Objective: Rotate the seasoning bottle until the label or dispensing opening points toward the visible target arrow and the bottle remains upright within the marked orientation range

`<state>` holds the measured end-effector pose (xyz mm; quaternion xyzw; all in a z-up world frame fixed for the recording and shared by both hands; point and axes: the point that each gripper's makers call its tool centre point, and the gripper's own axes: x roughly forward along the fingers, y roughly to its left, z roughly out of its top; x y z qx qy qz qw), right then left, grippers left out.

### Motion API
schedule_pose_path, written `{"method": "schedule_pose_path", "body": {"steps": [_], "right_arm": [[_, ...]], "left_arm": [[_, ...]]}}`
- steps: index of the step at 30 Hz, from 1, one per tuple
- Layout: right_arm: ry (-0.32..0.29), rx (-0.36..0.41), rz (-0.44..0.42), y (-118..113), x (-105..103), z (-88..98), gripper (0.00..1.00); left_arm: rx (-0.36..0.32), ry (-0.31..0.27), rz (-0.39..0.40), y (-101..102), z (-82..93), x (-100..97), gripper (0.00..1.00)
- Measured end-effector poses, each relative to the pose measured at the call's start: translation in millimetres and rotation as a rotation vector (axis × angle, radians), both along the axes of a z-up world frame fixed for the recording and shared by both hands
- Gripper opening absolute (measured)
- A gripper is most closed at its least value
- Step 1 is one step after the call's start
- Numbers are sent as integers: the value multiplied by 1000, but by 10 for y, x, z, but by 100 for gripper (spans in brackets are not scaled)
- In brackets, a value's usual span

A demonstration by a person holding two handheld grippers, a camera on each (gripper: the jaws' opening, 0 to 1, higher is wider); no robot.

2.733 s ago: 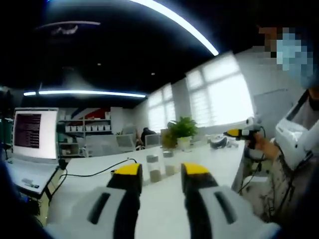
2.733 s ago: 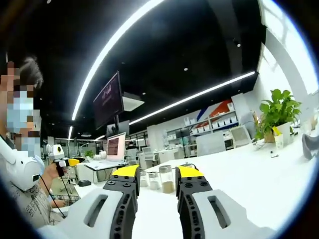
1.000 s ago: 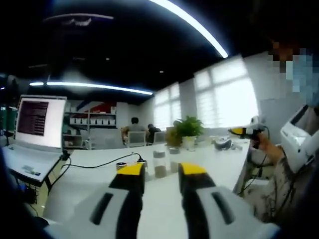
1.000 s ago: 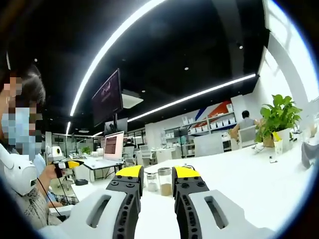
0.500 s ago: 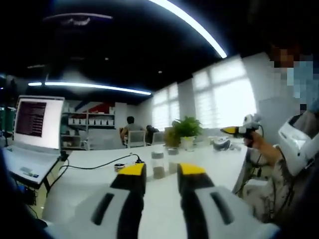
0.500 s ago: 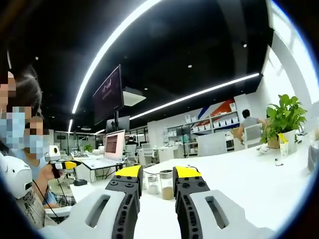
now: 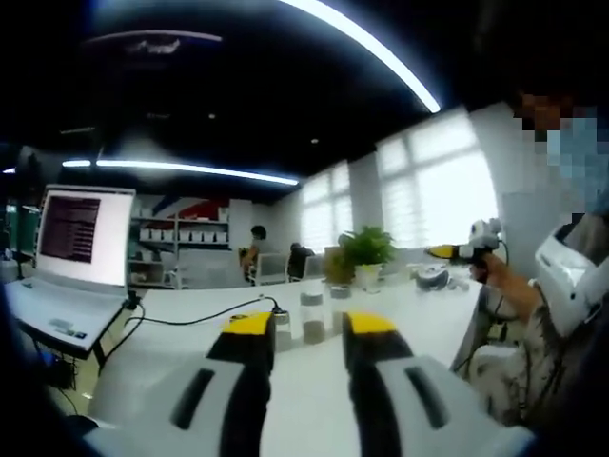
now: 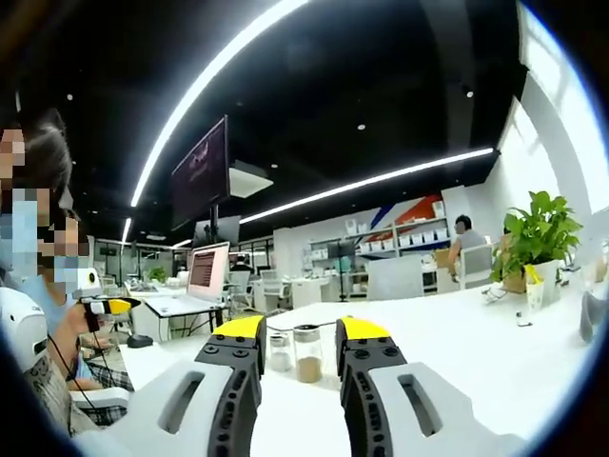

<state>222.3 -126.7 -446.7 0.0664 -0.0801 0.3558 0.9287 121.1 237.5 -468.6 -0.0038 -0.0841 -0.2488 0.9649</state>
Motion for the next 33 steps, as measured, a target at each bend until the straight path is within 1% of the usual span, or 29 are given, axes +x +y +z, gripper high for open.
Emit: {"method": "schedule_pose_path", "body": {"steps": [4,8,12,19,23,27,33], "right_arm": [[5,5,-5,6,12,-11,30],[5,14,-4,18,7,-8,30],[8,20,-3,24,-13,-14,30],[3,29,-23,-69,-67,10,30],[7,36,-39,-143,-64,-4,29],[7,47,-53,-171,-38,-9,29],[-5,18,-67,-128,-20,-8,29]], "left_arm": [[11,-8,14,30,35,-33,30],[16,-19,12,0,60,-46,30],[19,-11,3,-32,25,2,30],[20,-7,2,-13,22,36,31],[11,-4,21,73,20,61,33],[15,4,25,76,-1,71,37],[20,4,22,70,-6,80,36]]}}
